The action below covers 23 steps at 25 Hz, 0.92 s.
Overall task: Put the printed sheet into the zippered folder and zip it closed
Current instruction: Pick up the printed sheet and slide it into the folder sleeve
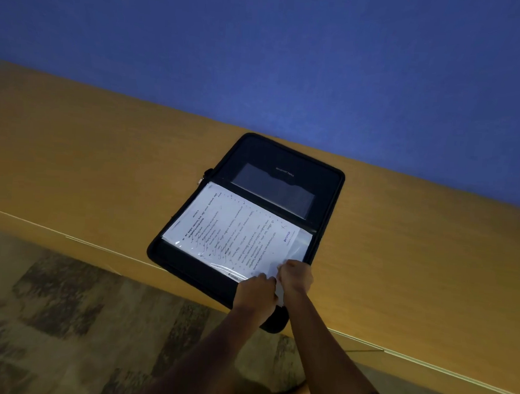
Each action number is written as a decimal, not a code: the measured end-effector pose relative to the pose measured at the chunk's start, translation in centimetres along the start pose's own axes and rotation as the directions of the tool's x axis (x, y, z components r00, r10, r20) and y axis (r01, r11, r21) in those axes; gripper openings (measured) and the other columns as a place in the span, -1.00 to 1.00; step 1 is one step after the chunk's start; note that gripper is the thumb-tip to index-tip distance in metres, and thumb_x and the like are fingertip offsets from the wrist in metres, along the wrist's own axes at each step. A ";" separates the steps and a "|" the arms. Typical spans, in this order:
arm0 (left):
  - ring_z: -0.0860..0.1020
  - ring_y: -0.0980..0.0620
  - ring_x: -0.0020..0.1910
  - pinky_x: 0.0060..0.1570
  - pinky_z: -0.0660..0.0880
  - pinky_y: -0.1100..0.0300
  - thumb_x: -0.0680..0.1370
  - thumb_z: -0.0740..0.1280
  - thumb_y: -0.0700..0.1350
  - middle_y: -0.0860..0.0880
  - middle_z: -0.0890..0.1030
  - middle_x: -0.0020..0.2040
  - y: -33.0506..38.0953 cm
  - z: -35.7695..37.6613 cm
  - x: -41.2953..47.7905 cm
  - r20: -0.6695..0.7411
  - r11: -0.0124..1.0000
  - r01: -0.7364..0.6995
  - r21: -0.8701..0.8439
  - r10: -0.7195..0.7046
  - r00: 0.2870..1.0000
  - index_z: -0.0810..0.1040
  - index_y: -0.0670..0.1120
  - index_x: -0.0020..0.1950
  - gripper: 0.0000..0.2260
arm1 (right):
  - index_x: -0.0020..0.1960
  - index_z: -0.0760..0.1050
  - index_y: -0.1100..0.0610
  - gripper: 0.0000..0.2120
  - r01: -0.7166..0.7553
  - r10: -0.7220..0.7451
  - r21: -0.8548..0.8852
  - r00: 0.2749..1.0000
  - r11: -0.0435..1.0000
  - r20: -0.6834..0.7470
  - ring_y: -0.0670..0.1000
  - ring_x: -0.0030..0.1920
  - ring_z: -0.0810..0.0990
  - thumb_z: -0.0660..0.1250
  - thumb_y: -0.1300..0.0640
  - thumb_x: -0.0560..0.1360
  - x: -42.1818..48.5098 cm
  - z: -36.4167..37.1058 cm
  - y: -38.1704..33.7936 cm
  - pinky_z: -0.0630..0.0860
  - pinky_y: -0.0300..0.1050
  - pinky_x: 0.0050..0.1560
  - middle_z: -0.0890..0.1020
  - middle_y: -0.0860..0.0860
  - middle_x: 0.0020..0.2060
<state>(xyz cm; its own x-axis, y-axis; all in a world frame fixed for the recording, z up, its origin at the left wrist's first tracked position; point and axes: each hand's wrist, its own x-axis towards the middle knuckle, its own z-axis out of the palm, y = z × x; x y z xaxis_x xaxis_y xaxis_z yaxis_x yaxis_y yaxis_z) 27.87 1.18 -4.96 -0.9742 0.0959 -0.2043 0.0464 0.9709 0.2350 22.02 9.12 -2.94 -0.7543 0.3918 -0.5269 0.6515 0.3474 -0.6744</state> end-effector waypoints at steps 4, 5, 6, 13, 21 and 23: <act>0.61 -0.09 -0.02 -0.18 0.40 0.12 0.60 0.14 0.02 -0.10 0.59 0.02 -0.3 -0.1 -0.5 0.057 0.998 -0.055 0.014 0.054 0.997 0.51 -0.10 0.16 -0.72 | -0.22 0.65 0.23 -0.94 -0.059 0.055 0.053 0.996 0.997 0.068 0.13 -0.20 0.64 0.41 0.25 0.39 -0.2 -0.5 0.8 0.58 -0.08 -0.18 0.68 0.13 -0.26; 0.61 -0.09 -0.04 -0.19 0.37 0.13 0.57 0.15 0.03 -0.09 0.60 0.00 -0.3 -0.2 -0.8 0.075 0.998 -0.068 0.010 0.067 0.995 0.52 -0.08 0.14 -0.72 | -0.26 0.62 0.23 -0.95 -0.073 0.068 0.047 0.993 0.996 0.101 0.12 -0.24 0.62 0.41 0.26 0.37 -0.6 -0.6 1.1 0.58 -0.07 -0.21 0.66 0.13 -0.29; 0.62 -0.08 -0.08 -0.21 0.36 0.15 0.54 0.17 0.05 -0.07 0.62 -0.05 -0.4 -0.3 -1.3 0.086 0.997 -0.075 0.000 0.075 0.993 0.54 -0.06 0.09 -0.72 | -0.30 0.59 0.22 -0.94 -0.086 0.080 0.039 0.986 0.995 0.145 0.12 -0.30 0.60 0.41 0.27 0.35 -1.1 -0.6 1.4 0.57 -0.07 -0.25 0.63 0.14 -0.34; 0.54 0.07 -0.26 -0.22 0.44 0.22 0.45 0.23 0.16 0.09 0.52 -0.29 -5.9 -2.9 -2.8 -0.015 0.992 0.067 -0.104 -0.069 0.997 0.52 0.01 -0.17 -0.76 | -0.23 0.54 0.18 -0.98 -0.099 0.103 -0.032 0.909 0.995 0.403 0.02 -0.39 0.54 0.35 0.23 0.37 -3.2 -2.2 3.1 0.50 -0.19 -0.40 0.56 0.07 -0.41; 0.55 -0.13 0.00 0.04 0.48 -0.04 0.52 0.30 -0.03 -0.12 0.55 0.02 -13.9 -5.0 -2.1 -0.162 0.920 0.377 -0.102 -0.390 0.907 0.50 -0.15 0.08 -0.77 | -0.21 0.60 0.19 -0.93 -0.081 0.070 0.057 0.981 0.995 0.180 0.03 -0.41 0.59 0.34 0.25 0.38 -3.8 -3.6 6.9 0.50 -0.19 -0.44 0.65 0.07 -0.40; 0.47 -0.20 0.17 0.14 0.42 -0.10 0.51 0.31 -0.06 -0.20 0.50 0.16 -15.3 -5.4 -2.0 -0.142 0.879 0.468 -0.090 -0.476 0.868 0.47 -0.18 0.19 -0.69 | -0.05 0.62 0.15 -0.86 -0.006 0.000 0.049 0.993 0.999 0.117 0.04 -0.30 0.60 0.35 0.25 0.42 -4.0 -3.6 7.6 0.53 -0.15 -0.33 0.69 0.08 -0.25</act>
<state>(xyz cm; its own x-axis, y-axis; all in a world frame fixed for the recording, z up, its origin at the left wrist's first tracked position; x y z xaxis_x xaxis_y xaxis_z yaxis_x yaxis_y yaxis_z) 27.89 -15.04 -3.05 -0.8988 -0.4103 -0.1543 -0.4349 0.8789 0.1961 30.29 13.25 -4.11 -0.7587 0.2891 -0.5838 0.6510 0.3032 -0.6959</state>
